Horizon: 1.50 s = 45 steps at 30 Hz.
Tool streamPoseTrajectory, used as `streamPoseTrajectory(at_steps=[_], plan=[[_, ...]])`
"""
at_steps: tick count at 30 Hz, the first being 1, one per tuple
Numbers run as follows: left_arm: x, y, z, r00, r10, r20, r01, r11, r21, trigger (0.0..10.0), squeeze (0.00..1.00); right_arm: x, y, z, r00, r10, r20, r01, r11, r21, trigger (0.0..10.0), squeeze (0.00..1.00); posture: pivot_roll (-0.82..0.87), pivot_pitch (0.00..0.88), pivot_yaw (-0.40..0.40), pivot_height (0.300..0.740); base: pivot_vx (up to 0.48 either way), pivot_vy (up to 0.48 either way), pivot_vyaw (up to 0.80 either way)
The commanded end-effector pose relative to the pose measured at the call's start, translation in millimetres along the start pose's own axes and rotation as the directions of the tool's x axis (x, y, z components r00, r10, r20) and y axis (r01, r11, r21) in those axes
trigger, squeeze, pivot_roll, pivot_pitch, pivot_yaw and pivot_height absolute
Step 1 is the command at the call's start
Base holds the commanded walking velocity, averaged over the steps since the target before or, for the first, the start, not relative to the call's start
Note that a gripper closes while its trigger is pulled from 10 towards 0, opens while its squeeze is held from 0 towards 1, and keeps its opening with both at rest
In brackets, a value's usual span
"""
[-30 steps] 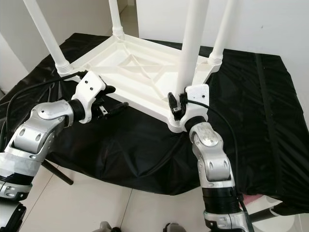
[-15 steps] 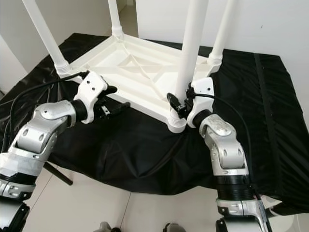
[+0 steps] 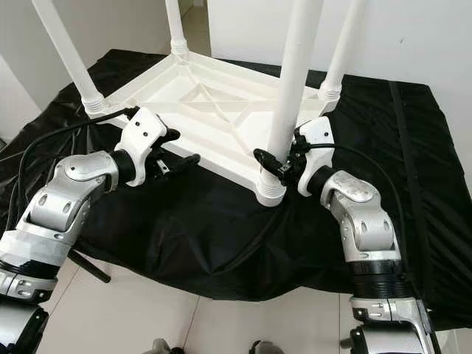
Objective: Building children table
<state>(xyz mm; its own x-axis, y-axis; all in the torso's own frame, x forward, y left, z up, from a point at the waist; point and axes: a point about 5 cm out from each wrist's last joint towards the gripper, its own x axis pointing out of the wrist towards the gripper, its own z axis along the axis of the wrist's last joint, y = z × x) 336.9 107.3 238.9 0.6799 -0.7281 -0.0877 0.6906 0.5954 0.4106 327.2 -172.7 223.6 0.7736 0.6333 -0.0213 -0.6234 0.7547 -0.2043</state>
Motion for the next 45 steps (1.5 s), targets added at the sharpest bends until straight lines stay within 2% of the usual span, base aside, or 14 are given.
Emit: streamPoseTrajectory(at_steps=[1, 8, 19, 23, 26, 30, 32, 35, 37, 38, 39, 40, 43, 45], plan=[[-0.6, 4.5, -1, 0.998, 0.06, -0.008, -0.06, 0.998, 0.012, 10.0, 0.0, 1.9, 10.6, -41, 0.988, 0.018, -0.154, -0.004, 0.996, 0.092, 10.0, 0.0, -0.1, 0.139, 0.085, 0.74, 0.0, 0.0, 0.0], [-2.1, 4.7, -3, 0.998, 0.065, -0.013, -0.065, 0.998, 0.012, 10.0, 0.0, 2.2, 15.5, -46, 0.989, -0.05, -0.142, 0.071, 0.987, 0.146, 10.0, 0.0, -0.1, 0.138, 0.083, 0.74, 0.0, 0.0, 0.0], [-3.3, 4.1, -5, 0.997, 0.07, -0.016, -0.07, 0.997, 0.008, 10.0, 0.0, -1.4, 25.5, -60, 0.957, -0.233, -0.172, 0.248, 0.966, 0.069, 10.0, 0.0, -0.1, 0.136, 0.079, 0.74, 0.0, 0.0, 0.0], [-3.9, 4.2, -6, 0.997, 0.071, -0.018, -0.071, 0.997, 0.011, 10.0, 0.0, -9.1, 20.0, -70, 0.865, -0.443, -0.235, 0.464, 0.885, 0.039, 10.0, 0.0, -0.1, 0.135, 0.076, 0.74, 0.0, 0.0, 0.0], [-4.3, 4.0, -6, 0.997, 0.071, -0.019, -0.071, 0.997, 0.011, 10.0, 0.0, -11.3, 20.1, -71, 0.843, -0.481, -0.241, 0.501, 0.865, 0.025, 10.0, 0.0, -0.1, 0.134, 0.075, 0.74, 0.0, 0.0, 0.0], [-4.7, 4.1, -7, 0.997, 0.071, -0.021, -0.07, 0.997, 0.011, 10.0, 0.0, -14.8, 22.7, -74, 0.782, -0.559, -0.275, 0.588, 0.808, 0.031, 10.0, 0.0, -0.1, 0.133, 0.075, 0.74, 0.0, 0.0, 0.0], [-5.0, 4.0, -7, 0.997, 0.07, -0.022, -0.07, 0.997, 0.01, 10.0, 0.0, -16.5, 28.1, -77, 0.717, -0.628, -0.303, 0.666, 0.745, 0.03, 10.0, 0.0, -0.11, 0.133, 0.077, 0.74, 0.0, 0.0, 0.0], [-5.1, 4.0, -7, 0.997, 0.07, -0.022, -0.07, 0.998, 0.01, 10.0, 0.0, -16.4, 30.9, -75, 0.689, -0.662, -0.294, 0.695, 0.719, 0.012, 10.0, 0.0, -0.11, 0.133, 0.076, 0.74, 0.0, 0.0, 0.0], [-4.8, 4.4, -7, 0.997, 0.071, -0.022, -0.071, 0.997, 0.011, 10.0, 0.0, -18.0, 36.9, -80, 0.615, -0.722, -0.317, 0.764, 0.645, 0.014, 10.0, 0.0, -0.11, 0.133, 0.076, 0.74, 0.0, 0.0, 0.0], [-4.8, 4.4, -7, 0.997, 0.071, -0.022, -0.071, 0.997, 0.011, 10.0, 0.0, -18.0, 36.9, -80, 0.615, -0.722, -0.317, 0.764, 0.645, 0.014, 10.0, 0.0, -0.11, 0.133, 0.076, 0.74, 0.0, 0.0, 0.0], [-4.8, 4.5, -7, 0.997, 0.072, -0.021, -0.071, 0.997, 0.012, 10.0, 0.0, -20.1, 39.5, -82, 0.574, -0.747, -0.335, 0.795, 0.606, 0.011, 10.0, 0.0, -0.1, 0.134, 0.075, 0.74, 0.0, 0.0, 0.0], [-4.8, 4.5, -7, 0.997, 0.072, -0.021, -0.071, 0.997, 0.012, 10.0, 0.0, -20.1, 39.5, -82, 0.574, -0.747, -0.335, 0.795, 0.606, 0.011, 10.0, 0.0, -0.1, 0.134, 0.075, 0.74, 0.0, 0.0, 0.0], [-5.3, 4.8, -7, 0.997, 0.074, -0.023, -0.074, 0.997, 0.012, 10.0, 0.0, -22.4, 45.7, -85, 0.503, -0.785, -0.362, 0.842, 0.539, 0.0, 10.0, 0.0, -0.1, 0.134, 0.075, 0.74, 0.0, 0.0, 0.0], [-5.5, 4.7, -8, 0.997, 0.075, -0.025, -0.075, 0.997, 0.011, 10.0, 0.0, -21.6, 48.4, -84, 0.488, -0.796, -0.358, 0.852, 0.524, -0.005, 10.0, 0.0, -0.1, 0.139, 0.076, 0.74, 0.0, 0.0, 0.0]])
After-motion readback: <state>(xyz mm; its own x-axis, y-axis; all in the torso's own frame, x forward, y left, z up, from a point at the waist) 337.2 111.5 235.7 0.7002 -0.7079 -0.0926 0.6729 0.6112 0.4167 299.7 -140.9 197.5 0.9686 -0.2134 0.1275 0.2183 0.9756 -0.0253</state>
